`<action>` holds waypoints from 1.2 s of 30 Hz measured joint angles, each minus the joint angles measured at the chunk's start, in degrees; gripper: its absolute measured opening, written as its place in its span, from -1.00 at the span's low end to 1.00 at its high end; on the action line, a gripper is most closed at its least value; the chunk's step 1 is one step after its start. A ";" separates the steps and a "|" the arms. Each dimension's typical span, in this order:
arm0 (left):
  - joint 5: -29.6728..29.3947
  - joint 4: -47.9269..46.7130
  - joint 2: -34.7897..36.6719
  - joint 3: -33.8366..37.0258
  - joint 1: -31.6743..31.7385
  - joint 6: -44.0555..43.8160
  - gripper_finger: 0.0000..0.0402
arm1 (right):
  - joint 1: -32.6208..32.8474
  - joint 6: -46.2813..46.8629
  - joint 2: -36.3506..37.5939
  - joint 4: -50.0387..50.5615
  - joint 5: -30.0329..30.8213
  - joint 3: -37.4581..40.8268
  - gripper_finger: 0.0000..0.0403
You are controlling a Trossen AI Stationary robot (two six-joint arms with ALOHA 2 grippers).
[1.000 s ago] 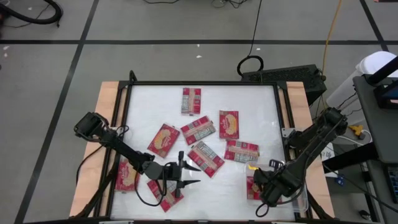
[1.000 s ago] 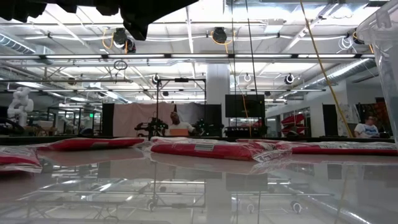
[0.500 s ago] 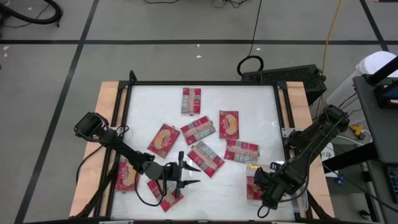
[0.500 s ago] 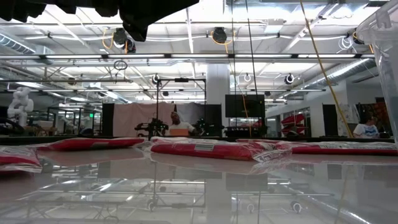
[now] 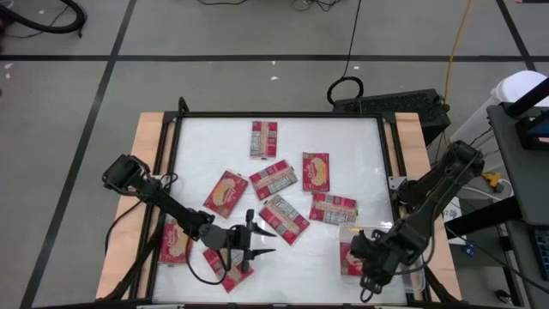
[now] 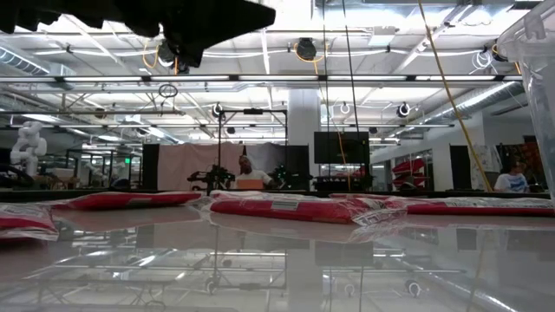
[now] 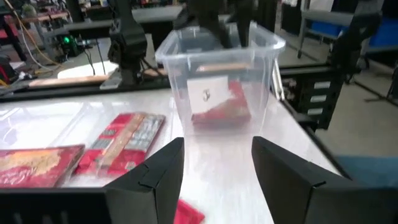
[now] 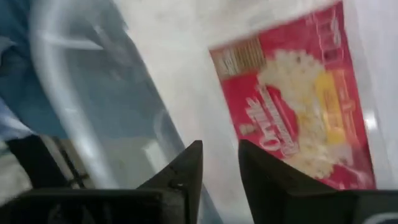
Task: Sort popcorn bags into baskets
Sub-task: Put the red popcorn pack into the transparent bin
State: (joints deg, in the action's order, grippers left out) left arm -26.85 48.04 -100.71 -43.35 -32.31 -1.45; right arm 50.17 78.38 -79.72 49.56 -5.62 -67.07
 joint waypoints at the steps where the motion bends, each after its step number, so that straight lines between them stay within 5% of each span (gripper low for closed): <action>1: 0.02 -0.60 0.00 0.00 0.15 -0.06 -0.08 | 0.44 1.46 0.99 -0.28 0.43 0.00 -0.58; 7: 0.00 -4.41 0.00 0.00 1.55 -0.13 -0.17 | 1.08 3.89 6.40 -1.22 8.65 0.00 -0.78; 16: -0.03 -14.37 2.63 -0.01 4.19 -2.30 -0.27 | -2.59 -15.54 9.89 -10.25 30.51 -0.02 -0.84; 26: -1.70 -37.45 14.29 -0.09 7.25 -7.99 -0.39 | -13.26 -42.34 2.59 -20.05 47.44 -0.02 -0.84; 36: -9.24 -68.12 19.01 -0.01 7.64 -29.67 -0.45 | -24.70 -61.38 -10.33 -45.22 47.18 -0.02 -0.84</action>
State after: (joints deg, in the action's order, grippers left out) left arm -36.09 -20.08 -81.69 -43.37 -24.67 -31.12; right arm 25.48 17.00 -90.05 4.34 41.56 -67.09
